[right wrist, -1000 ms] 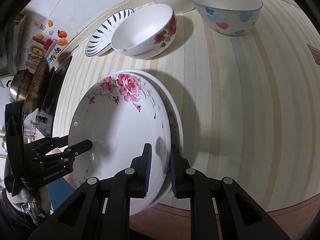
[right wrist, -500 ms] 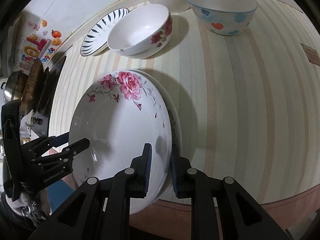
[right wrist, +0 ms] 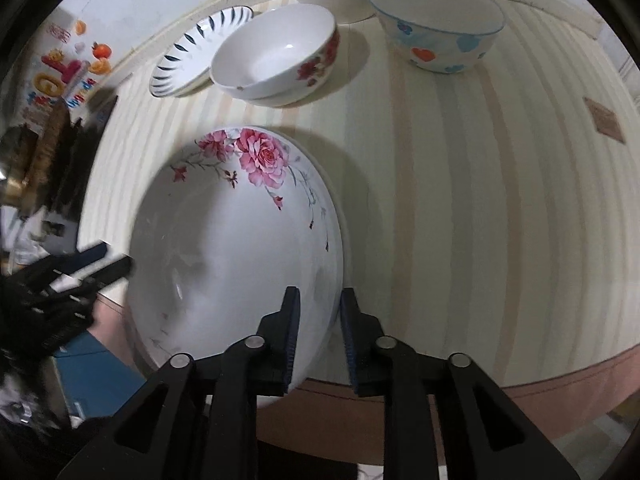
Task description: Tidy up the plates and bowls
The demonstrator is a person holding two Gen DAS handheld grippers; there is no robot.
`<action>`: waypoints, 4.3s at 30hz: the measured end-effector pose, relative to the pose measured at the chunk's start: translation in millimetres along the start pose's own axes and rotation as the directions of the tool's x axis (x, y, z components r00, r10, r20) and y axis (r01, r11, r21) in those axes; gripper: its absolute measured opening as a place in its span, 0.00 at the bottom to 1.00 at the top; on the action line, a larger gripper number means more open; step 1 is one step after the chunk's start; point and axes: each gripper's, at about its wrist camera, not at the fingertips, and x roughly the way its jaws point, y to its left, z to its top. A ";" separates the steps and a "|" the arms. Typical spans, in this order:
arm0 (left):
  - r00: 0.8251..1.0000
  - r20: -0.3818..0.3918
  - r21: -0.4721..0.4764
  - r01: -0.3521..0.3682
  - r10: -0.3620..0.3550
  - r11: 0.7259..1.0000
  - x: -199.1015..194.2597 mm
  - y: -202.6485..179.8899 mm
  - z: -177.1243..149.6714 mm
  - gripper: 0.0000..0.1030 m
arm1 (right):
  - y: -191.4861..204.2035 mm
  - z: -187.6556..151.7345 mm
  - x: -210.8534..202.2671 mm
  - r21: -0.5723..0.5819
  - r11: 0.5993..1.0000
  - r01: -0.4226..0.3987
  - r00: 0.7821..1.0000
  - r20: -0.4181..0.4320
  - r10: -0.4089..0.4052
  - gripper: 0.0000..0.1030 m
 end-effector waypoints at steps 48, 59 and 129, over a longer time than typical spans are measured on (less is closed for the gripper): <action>0.989 -0.050 -0.142 0.133 -0.142 0.981 114.6 147.5 240.9 0.21 | 94.0 301.2 108.0 0.098 0.993 0.068 0.997 -0.041 -0.065 0.14; 0.993 0.003 -0.113 0.117 -0.117 0.987 85.6 138.7 236.8 0.21 | 91.4 294.7 91.7 0.102 0.995 0.020 1.000 -0.021 -0.018 0.14; 0.992 -0.078 -0.031 0.102 -0.104 0.994 46.2 -16.1 22.5 0.22 | -11.9 11.2 14.1 0.088 0.993 -0.082 0.993 -0.073 0.088 0.14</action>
